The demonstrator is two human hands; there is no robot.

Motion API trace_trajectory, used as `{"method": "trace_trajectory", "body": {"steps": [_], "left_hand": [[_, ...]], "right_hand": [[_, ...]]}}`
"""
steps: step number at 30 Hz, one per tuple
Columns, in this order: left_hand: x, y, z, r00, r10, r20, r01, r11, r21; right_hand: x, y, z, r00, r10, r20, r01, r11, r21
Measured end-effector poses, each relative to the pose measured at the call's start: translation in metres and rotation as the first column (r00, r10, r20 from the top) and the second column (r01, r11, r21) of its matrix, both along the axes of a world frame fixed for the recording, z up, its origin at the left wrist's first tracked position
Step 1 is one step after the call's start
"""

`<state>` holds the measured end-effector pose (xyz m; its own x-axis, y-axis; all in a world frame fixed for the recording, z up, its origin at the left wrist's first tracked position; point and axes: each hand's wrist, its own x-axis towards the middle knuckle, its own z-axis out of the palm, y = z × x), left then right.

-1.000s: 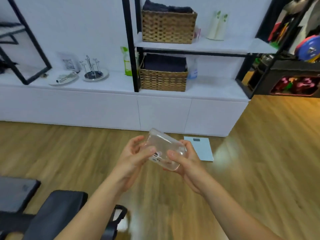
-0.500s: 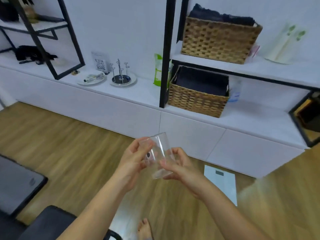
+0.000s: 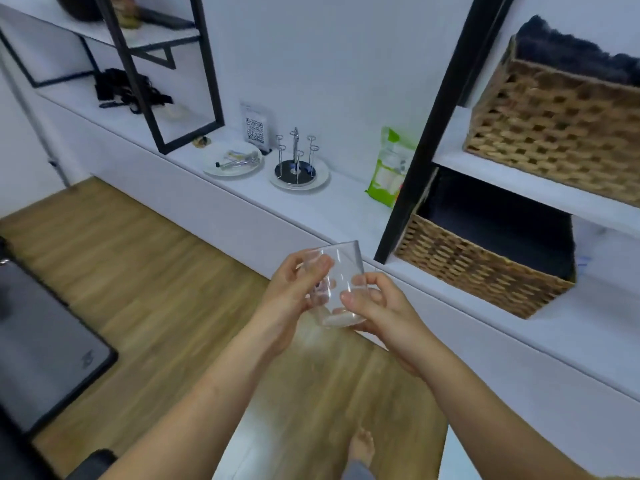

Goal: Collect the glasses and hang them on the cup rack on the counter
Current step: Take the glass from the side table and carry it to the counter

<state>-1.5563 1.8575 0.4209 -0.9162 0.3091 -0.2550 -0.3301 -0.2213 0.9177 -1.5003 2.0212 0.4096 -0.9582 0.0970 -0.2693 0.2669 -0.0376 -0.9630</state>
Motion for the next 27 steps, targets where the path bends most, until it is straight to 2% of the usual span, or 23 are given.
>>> {"method": "trace_trajectory", "body": {"steps": [6, 14, 21, 27], "left_hand": [[-0.094, -0.008, -0.005, 0.987, 0.161, -0.006, -0.161, 0.986, -0.037], [-0.206, -0.007, 0.005, 0.965, 0.263, 0.016, -0.262, 0.963, -0.063], [-0.279, -0.019, -0.014, 0.963, 0.264, 0.051, -0.262, 0.964, -0.041], [-0.376, -0.036, -0.04, 0.94, 0.311, 0.142, -0.301, 0.95, -0.087]], "right_hand": [[-0.126, 0.0, -0.008, 0.982, 0.187, -0.005, -0.187, 0.982, -0.039], [-0.283, 0.006, 0.007, 0.915, 0.403, -0.003, -0.401, 0.911, -0.1], [-0.368, -0.004, -0.019, 0.907, 0.418, 0.048, -0.401, 0.893, -0.207], [-0.45, -0.02, -0.041, 0.948, 0.297, 0.112, -0.273, 0.944, -0.186]]}}
